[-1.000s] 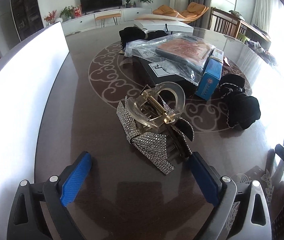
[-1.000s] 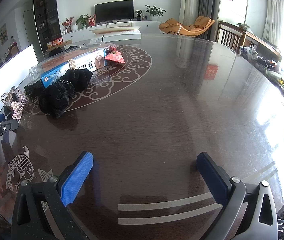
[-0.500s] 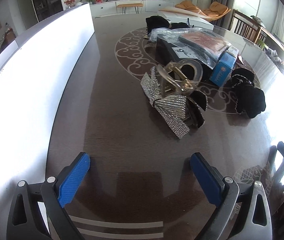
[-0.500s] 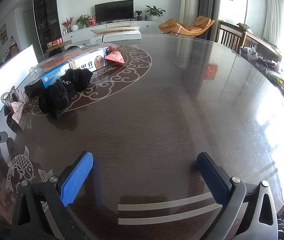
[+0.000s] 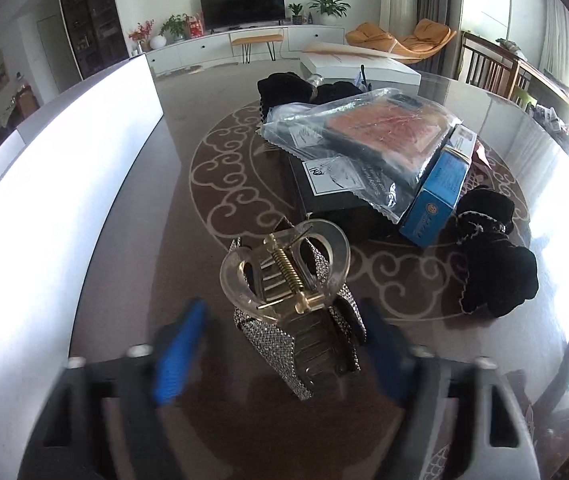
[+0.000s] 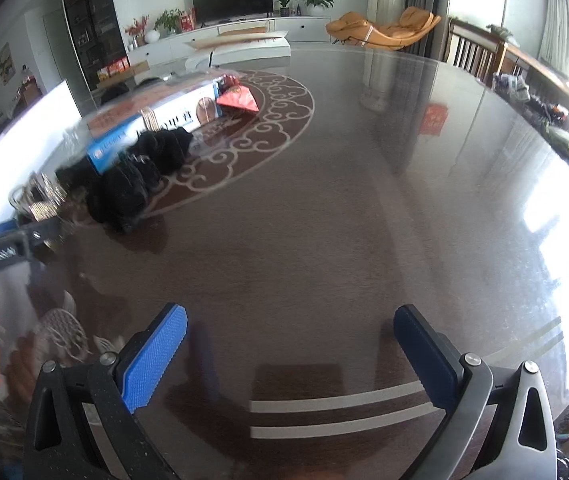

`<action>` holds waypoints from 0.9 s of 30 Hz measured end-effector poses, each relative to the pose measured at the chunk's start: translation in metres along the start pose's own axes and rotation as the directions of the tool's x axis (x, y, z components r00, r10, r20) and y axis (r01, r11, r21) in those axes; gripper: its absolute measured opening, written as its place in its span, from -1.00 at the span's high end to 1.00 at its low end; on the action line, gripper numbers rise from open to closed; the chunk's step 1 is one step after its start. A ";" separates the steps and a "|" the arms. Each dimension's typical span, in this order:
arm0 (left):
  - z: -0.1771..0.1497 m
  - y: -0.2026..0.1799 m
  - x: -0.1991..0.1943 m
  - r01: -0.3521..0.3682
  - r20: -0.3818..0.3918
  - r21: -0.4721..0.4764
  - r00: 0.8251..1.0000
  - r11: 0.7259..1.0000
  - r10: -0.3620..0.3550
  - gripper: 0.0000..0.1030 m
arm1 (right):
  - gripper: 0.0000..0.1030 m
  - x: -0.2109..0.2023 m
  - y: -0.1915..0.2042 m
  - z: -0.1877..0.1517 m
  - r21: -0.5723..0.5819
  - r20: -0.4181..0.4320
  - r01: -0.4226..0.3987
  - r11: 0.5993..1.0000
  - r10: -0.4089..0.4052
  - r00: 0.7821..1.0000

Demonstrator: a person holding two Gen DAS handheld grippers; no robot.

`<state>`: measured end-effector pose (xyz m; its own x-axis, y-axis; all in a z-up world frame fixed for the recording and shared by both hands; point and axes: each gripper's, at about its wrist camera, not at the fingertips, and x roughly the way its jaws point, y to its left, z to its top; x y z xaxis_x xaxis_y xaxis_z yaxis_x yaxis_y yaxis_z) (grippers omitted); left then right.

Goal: Organize objects
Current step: 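Carry the clip to the white cork-bottomed box with left tool while right grasps and carries black scrunchie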

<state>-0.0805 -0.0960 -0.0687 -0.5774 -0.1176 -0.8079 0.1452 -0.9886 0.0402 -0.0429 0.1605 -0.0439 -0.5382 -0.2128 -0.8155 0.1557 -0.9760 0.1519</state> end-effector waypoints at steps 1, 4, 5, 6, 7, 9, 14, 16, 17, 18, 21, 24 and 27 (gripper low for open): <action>-0.001 0.002 -0.001 0.011 0.004 -0.003 1.000 1.000 -0.011 -0.04 | -0.98 0.001 0.005 0.009 0.021 -0.017 -0.050 0.999 0.050 0.999; -0.008 0.009 -0.012 0.022 0.024 0.013 0.999 1.000 -0.022 -0.02 | -0.66 0.016 0.034 0.041 0.053 -0.085 -0.183 0.982 0.187 0.979; -0.011 0.011 -0.016 0.030 0.028 0.019 0.999 0.999 -0.030 -0.02 | -0.61 0.024 0.044 0.050 0.051 -0.101 -0.192 0.980 0.196 0.975; -0.013 0.015 -0.021 0.042 0.034 0.022 0.999 0.999 -0.042 -0.02 | -0.57 0.035 0.057 0.061 0.044 -0.118 -0.195 0.980 0.199 0.973; -0.014 0.018 -0.027 0.051 0.042 0.022 0.998 0.998 -0.052 -0.02 | -0.47 0.045 0.065 0.067 0.038 -0.132 -0.193 0.980 0.197 0.972; -0.016 0.026 -0.040 0.067 0.058 0.020 0.996 0.998 -0.068 -0.02 | -0.20 0.070 0.078 0.075 0.029 -0.179 -0.197 0.980 0.199 0.964; -0.021 0.045 -0.077 0.118 0.106 0.009 0.987 0.993 -0.118 -0.02 | 0.40 0.058 0.077 0.079 -0.008 -0.127 -0.169 0.986 0.167 0.978; -0.022 0.052 -0.091 0.136 0.121 0.008 0.983 0.991 -0.136 -0.02 | 0.40 0.037 0.075 0.077 -0.019 -0.098 -0.177 0.984 0.175 0.980; -0.022 0.056 -0.098 0.147 0.126 0.003 0.981 0.989 -0.146 -0.02 | 0.40 0.027 0.075 0.075 -0.025 -0.088 -0.187 0.982 0.185 0.979; -0.021 0.063 -0.108 0.162 0.133 -0.007 0.978 0.987 -0.160 -0.02 | 0.40 0.014 0.077 0.074 -0.032 -0.073 -0.202 0.979 0.199 0.977; -0.015 0.093 -0.139 0.184 0.171 -0.046 0.970 0.982 -0.174 -0.01 | 0.40 -0.019 0.101 0.075 -0.062 -0.050 -0.279 0.958 0.276 0.960; -0.007 0.137 -0.166 0.144 0.203 -0.082 0.971 0.986 -0.125 -0.02 | 0.40 -0.046 0.158 0.084 -0.143 -0.049 -0.390 0.910 0.387 0.921; -0.005 0.191 -0.177 0.082 0.190 -0.141 0.980 0.987 -0.054 -0.01 | 0.40 -0.058 0.238 0.092 -0.224 -0.086 -0.515 0.827 0.510 0.856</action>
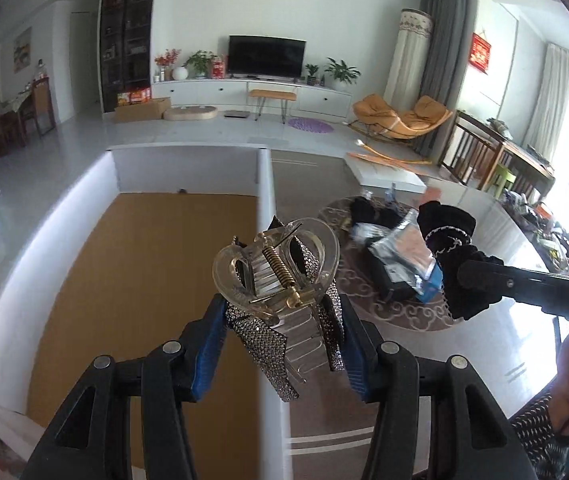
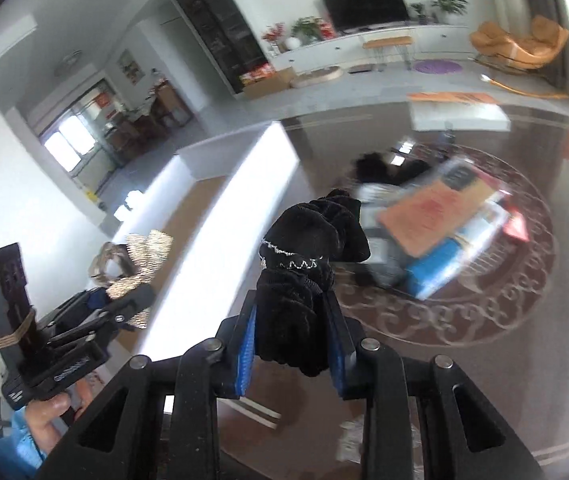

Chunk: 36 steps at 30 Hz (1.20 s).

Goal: Organize objects

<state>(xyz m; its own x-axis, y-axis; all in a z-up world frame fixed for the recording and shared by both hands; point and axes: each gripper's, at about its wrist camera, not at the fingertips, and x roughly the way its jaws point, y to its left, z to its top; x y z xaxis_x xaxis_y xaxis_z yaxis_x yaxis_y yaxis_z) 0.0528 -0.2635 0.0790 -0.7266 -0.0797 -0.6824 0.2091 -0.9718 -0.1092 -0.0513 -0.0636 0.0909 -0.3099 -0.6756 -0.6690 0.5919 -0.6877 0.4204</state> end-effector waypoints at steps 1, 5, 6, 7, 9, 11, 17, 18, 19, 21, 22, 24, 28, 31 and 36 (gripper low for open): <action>0.002 0.019 -0.001 -0.045 -0.004 -0.010 0.999 0.999 0.045 -0.01 | 0.40 0.016 0.020 0.009 -0.026 -0.012 -0.036 0.999 0.036 0.999; -0.001 0.081 0.016 -0.197 -0.084 -0.038 0.978 0.980 0.193 -0.02 | 0.40 0.080 0.107 0.032 -0.178 -0.084 -0.099 0.979 0.085 0.993; -0.005 0.094 0.028 -0.225 -0.134 -0.039 0.967 0.974 0.218 -0.04 | 0.39 0.096 0.120 0.033 -0.199 -0.113 -0.111 0.974 0.090 0.990; -0.010 0.106 0.040 -0.254 -0.193 -0.042 0.951 0.966 0.242 -0.05 | 0.36 0.113 0.132 0.033 -0.217 -0.148 -0.112 0.970 0.080 0.986; -0.021 0.122 0.057 -0.314 -0.278 -0.036 0.915 0.949 0.292 -0.31 | 0.06 0.150 0.143 0.031 -0.247 -0.226 -0.074 0.966 0.016 0.974; -0.030 0.127 0.060 -0.368 -0.300 -0.035 0.891 0.929 0.342 -0.48 | -0.25 0.164 0.139 0.028 -0.259 -0.233 -0.026 0.966 -0.036 0.972; -0.032 0.099 0.042 -0.344 -0.187 -0.102 0.928 0.933 0.322 -0.58 | -0.74 0.108 0.086 0.019 -0.237 -0.043 0.103 0.966 -0.116 0.992; -0.028 0.085 0.038 -0.323 -0.151 -0.096 0.940 0.942 0.307 -0.58 | -0.77 0.096 0.069 0.016 -0.221 -0.003 0.130 0.967 -0.134 0.991; -0.025 0.070 0.033 -0.296 -0.118 -0.084 0.951 0.952 0.285 -0.58 | -0.82 0.083 0.046 0.012 -0.197 0.034 0.171 0.965 -0.167 0.985; -0.020 0.040 0.023 -0.227 -0.057 -0.050 0.973 0.973 0.224 -0.65 | -0.87 0.059 -0.002 -0.004 -0.138 0.116 0.268 0.953 -0.253 0.960; -0.018 0.022 0.019 -0.186 -0.032 -0.031 0.982 0.982 0.185 -0.71 | -0.88 0.046 -0.026 -0.017 -0.103 0.145 0.323 0.941 -0.307 0.941; -0.018 -0.021 0.014 -0.087 0.007 0.020 0.996 0.996 0.087 -0.93 | -0.88 0.028 -0.079 -0.045 -0.006 0.164 0.446 0.895 -0.439 0.883; -0.026 -0.101 0.032 0.108 -0.040 0.102 0.994 0.989 -0.104 -1.00 | -0.88 -0.003 -0.153 -0.094 0.091 0.074 0.624 0.776 -0.630 0.773; -0.051 -0.148 0.067 0.187 -0.136 0.104 0.976 0.977 -0.172 -1.00 | -0.88 -0.026 -0.181 -0.116 0.138 0.039 0.671 0.728 -0.681 0.731; -0.078 -0.189 0.127 0.126 -0.174 0.183 0.980 0.975 -0.094 -1.00 | -0.88 -0.037 -0.206 -0.132 0.197 0.001 0.673 0.713 -0.687 0.727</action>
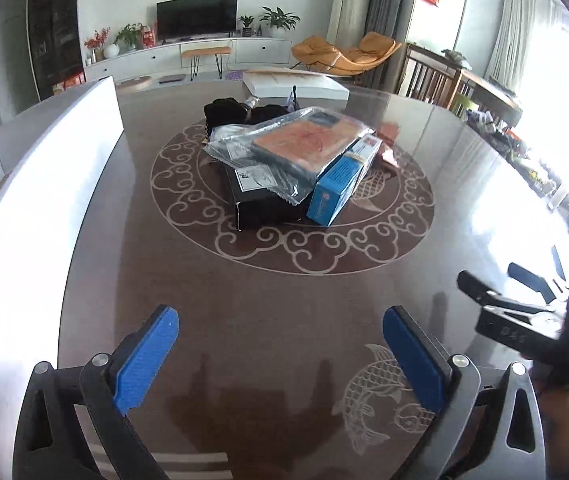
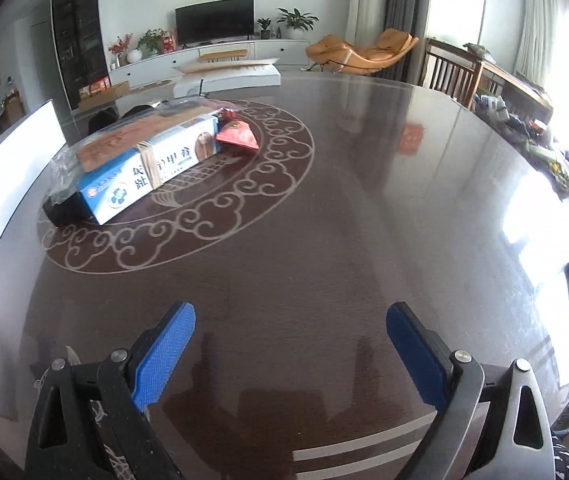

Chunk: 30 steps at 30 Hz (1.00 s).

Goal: Organize objects

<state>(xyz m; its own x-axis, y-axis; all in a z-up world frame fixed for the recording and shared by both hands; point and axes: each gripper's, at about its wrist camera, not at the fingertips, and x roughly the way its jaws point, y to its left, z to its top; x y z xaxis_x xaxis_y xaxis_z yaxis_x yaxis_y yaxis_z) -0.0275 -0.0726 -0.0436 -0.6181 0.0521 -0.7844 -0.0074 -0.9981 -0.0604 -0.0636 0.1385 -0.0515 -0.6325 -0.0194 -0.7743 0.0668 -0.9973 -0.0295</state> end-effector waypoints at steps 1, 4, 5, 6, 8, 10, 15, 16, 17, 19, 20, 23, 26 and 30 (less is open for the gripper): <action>-0.002 -0.004 0.008 -0.017 -0.003 0.015 1.000 1.000 0.017 -1.00 | -0.88 0.004 -0.001 0.000 0.000 -0.005 -0.002 1.000 0.002 1.000; 0.003 -0.005 0.030 -0.032 -0.021 0.025 0.999 0.999 0.032 -1.00 | -0.88 0.007 0.000 0.000 0.003 -0.036 -0.027 1.000 0.027 0.999; 0.005 -0.003 0.034 -0.034 -0.025 0.019 0.999 0.999 0.035 -1.00 | -0.88 0.009 0.000 -0.001 0.003 -0.043 -0.030 1.000 0.030 0.999; 0.005 0.002 0.034 -0.041 -0.024 0.007 0.999 0.999 0.041 -1.00 | -0.89 0.011 -0.001 -0.001 0.005 -0.052 -0.029 1.000 0.029 0.998; 0.006 0.012 0.032 -0.060 -0.024 -0.010 0.998 0.998 0.060 -1.00 | -0.92 0.012 -0.002 -0.001 0.006 -0.063 -0.020 1.000 0.020 0.998; 0.007 0.019 0.037 -0.067 -0.027 -0.021 0.997 0.997 0.067 -1.00 | -0.93 0.013 -0.002 -0.001 0.005 -0.079 -0.019 1.000 0.019 0.997; 0.006 0.030 0.051 -0.081 -0.061 -0.035 0.995 0.996 0.079 -1.00 | -1.00 0.018 0.001 0.005 0.012 -0.123 -0.012 1.000 0.013 0.992; 0.006 0.032 0.051 -0.079 -0.060 -0.044 0.995 0.996 0.076 -1.00 | -1.00 0.020 0.003 0.006 0.012 -0.125 -0.011 1.000 0.012 0.992; 0.005 0.033 0.051 -0.080 -0.054 -0.049 0.996 0.996 0.077 -1.00 | -1.00 0.021 0.004 0.008 0.012 -0.124 -0.011 1.000 0.012 0.992; 0.005 0.032 0.052 -0.088 -0.054 -0.037 0.995 0.995 0.086 -1.00 | -1.00 0.024 0.005 0.012 0.016 -0.112 -0.004 1.000 0.006 0.994; 0.005 0.031 0.053 -0.096 -0.055 -0.027 0.994 0.995 0.094 -1.00 | -1.00 0.026 0.006 0.014 0.021 -0.106 0.000 1.000 0.002 0.994; 0.005 0.029 0.052 -0.101 -0.052 -0.022 0.994 0.995 0.100 -1.00 | -1.00 0.027 0.007 0.016 0.028 -0.083 0.006 1.000 -0.004 0.997; 0.005 0.029 0.053 -0.100 -0.051 -0.024 0.994 0.995 0.099 -1.00 | -1.00 0.024 0.008 0.013 0.028 -0.061 0.005 1.000 -0.003 0.998; 0.005 0.029 0.052 -0.102 -0.049 -0.026 0.994 0.994 0.100 -1.00 | -1.00 0.021 0.008 0.012 0.022 -0.054 -0.001 1.000 0.003 0.999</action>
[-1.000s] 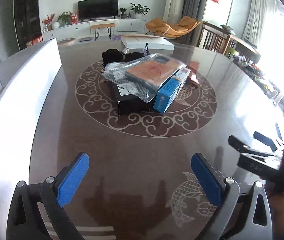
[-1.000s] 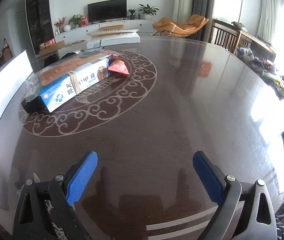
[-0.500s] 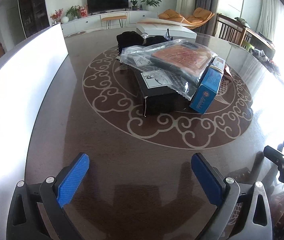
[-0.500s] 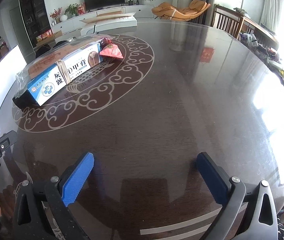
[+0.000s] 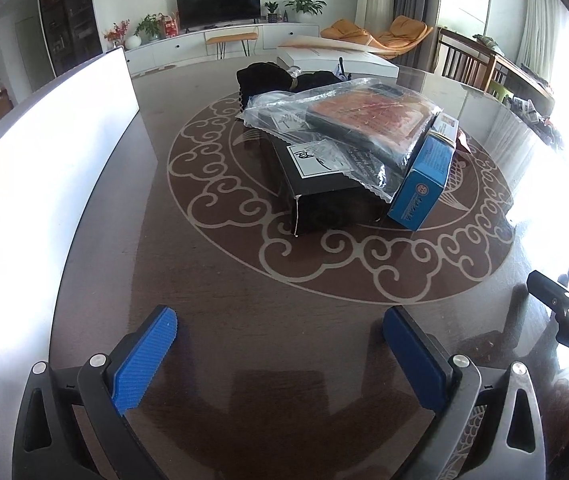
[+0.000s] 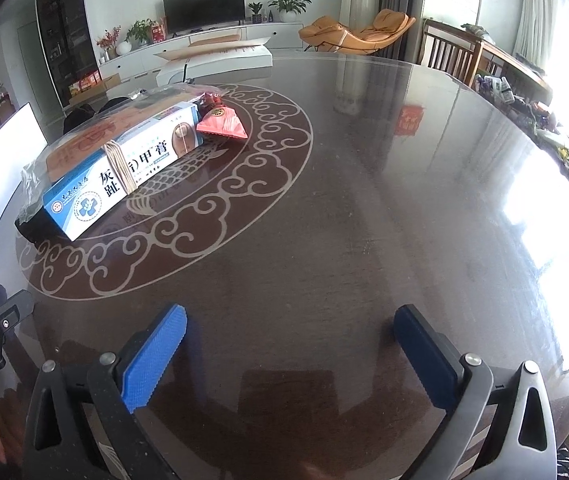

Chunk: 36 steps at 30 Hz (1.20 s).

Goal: Organize objects

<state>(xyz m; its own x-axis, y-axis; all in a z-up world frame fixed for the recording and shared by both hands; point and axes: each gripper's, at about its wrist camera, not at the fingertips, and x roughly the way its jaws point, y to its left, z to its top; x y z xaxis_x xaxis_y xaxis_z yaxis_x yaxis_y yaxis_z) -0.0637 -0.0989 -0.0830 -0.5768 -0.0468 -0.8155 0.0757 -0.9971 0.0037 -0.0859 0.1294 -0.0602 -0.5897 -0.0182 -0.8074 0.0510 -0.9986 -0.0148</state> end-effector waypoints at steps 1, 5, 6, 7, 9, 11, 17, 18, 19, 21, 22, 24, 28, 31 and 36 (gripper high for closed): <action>0.000 0.000 0.000 0.000 0.000 0.000 1.000 1.000 0.000 -1.00 | -1.00 0.000 0.000 -0.001 -0.001 0.001 -0.001 1.000 0.001 1.000; 0.001 0.000 0.000 0.000 0.000 0.000 1.000 1.000 0.000 -1.00 | -1.00 -0.001 0.000 0.000 -0.005 0.004 -0.004 1.000 0.004 1.000; 0.001 0.000 0.000 0.000 0.000 0.000 1.000 1.000 0.000 -1.00 | -1.00 -0.001 0.000 0.000 -0.005 0.005 -0.004 1.000 0.004 1.000; 0.001 0.000 0.000 0.000 0.000 0.000 1.000 1.000 0.000 -1.00 | -1.00 -0.001 0.000 0.000 -0.005 0.005 -0.004 1.000 0.004 1.000; 0.001 0.000 0.000 0.000 0.000 0.000 1.000 1.000 0.000 -1.00 | -1.00 -0.001 0.000 0.000 -0.005 0.005 -0.004 1.000 0.004 1.000; 0.001 0.000 0.000 0.000 0.000 0.000 1.000 1.000 0.000 -1.00 | -1.00 -0.001 0.000 0.000 -0.005 0.005 -0.004 1.000 0.004 1.000; 0.001 0.000 0.000 0.000 0.000 0.000 1.000 1.000 0.000 -1.00 | -1.00 -0.001 0.000 0.000 -0.005 0.005 -0.004 1.000 0.004 1.000; 0.001 0.000 0.000 0.000 0.000 0.000 1.000 1.000 0.000 -1.00 | -1.00 -0.001 0.000 0.000 -0.005 0.005 -0.004 1.000 0.004 1.000; 0.001 0.000 0.000 0.000 0.000 0.000 1.000 1.000 0.000 -1.00 | -1.00 -0.001 0.000 0.000 -0.005 0.005 -0.004 1.000 0.004 1.000; 0.001 0.000 0.000 0.000 0.000 0.000 1.000 1.000 0.000 -1.00 | -1.00 -0.001 0.000 0.000 -0.005 0.005 -0.004 1.000 0.004 1.000; 0.001 0.000 0.001 0.000 0.000 0.000 1.000 1.000 0.000 -1.00 | -1.00 -0.001 0.000 0.000 -0.005 0.005 -0.004 1.000 0.004 1.000; 0.001 0.000 0.001 0.000 0.000 0.000 1.000 1.000 0.000 -1.00 | -1.00 -0.001 0.000 0.000 -0.005 0.005 -0.005 1.000 0.005 1.000; 0.001 0.000 0.001 0.000 0.000 0.000 1.000 1.000 0.000 -1.00 | -1.00 -0.001 0.001 0.000 -0.006 0.005 -0.005 1.000 0.005 1.000; 0.001 0.000 0.001 0.000 0.000 0.000 1.000 1.000 0.000 -1.00 | -1.00 -0.001 0.001 0.000 -0.006 0.005 -0.005 1.000 0.005 1.000; 0.001 0.000 0.001 0.000 0.000 0.000 1.000 1.000 0.000 -1.00 | -1.00 -0.001 0.001 0.000 -0.006 0.005 -0.005 1.000 0.005 1.000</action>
<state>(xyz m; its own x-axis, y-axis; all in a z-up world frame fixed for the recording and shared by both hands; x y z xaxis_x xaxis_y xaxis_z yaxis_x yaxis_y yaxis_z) -0.0649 -0.0991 -0.0833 -0.5768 -0.0472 -0.8155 0.0762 -0.9971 0.0038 -0.0851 0.1289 -0.0593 -0.5933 -0.0236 -0.8047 0.0586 -0.9982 -0.0139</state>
